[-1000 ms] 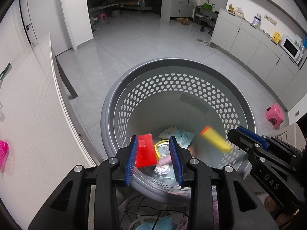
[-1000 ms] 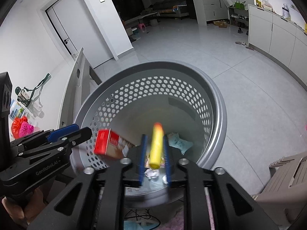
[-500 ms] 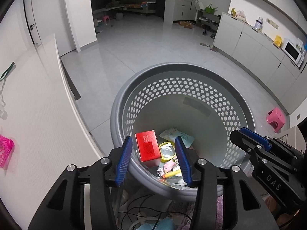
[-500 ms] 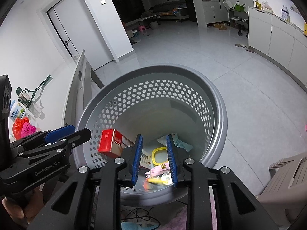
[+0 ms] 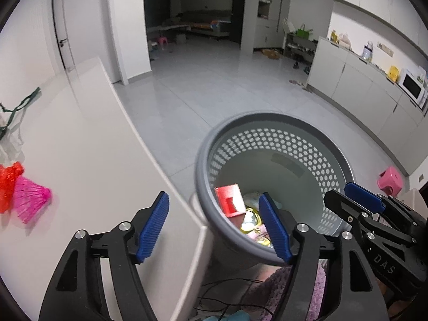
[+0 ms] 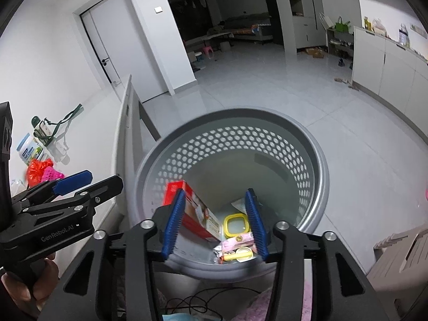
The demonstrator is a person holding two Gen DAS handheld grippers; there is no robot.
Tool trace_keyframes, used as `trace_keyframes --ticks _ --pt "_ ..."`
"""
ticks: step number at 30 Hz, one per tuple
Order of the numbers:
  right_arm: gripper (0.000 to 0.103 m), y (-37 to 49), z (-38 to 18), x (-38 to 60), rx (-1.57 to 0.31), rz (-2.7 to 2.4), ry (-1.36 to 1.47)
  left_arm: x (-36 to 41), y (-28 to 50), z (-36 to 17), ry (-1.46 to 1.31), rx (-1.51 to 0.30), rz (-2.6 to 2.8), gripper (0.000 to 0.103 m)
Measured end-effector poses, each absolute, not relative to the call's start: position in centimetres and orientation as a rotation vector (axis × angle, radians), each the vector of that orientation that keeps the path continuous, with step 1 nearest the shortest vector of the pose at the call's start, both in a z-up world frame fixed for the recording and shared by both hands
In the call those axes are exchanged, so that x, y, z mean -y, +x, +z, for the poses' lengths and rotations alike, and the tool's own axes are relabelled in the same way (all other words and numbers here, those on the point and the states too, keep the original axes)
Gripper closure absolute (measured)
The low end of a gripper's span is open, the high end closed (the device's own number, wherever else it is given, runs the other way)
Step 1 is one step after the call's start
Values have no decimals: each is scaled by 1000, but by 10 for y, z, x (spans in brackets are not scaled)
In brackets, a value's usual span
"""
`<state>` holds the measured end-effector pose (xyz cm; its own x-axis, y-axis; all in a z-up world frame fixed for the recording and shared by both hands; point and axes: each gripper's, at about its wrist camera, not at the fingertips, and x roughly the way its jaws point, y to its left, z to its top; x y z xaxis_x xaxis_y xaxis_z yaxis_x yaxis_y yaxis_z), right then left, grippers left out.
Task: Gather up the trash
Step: 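Move both open grippers back over the red bag and pink shuttlecock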
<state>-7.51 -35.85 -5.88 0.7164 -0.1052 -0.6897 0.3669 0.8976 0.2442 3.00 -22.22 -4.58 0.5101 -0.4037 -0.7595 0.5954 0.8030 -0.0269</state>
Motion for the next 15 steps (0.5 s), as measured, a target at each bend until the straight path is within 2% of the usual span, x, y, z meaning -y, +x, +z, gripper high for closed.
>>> trace_keyframes --ticks 5,15 --pt "46 -72 -48 336 -710 -231 344 194 29 -32 217 -804 -560 24" --pt "38 -45 -25 278 -671 -97 276 111 36 -5 149 -727 -395 18"
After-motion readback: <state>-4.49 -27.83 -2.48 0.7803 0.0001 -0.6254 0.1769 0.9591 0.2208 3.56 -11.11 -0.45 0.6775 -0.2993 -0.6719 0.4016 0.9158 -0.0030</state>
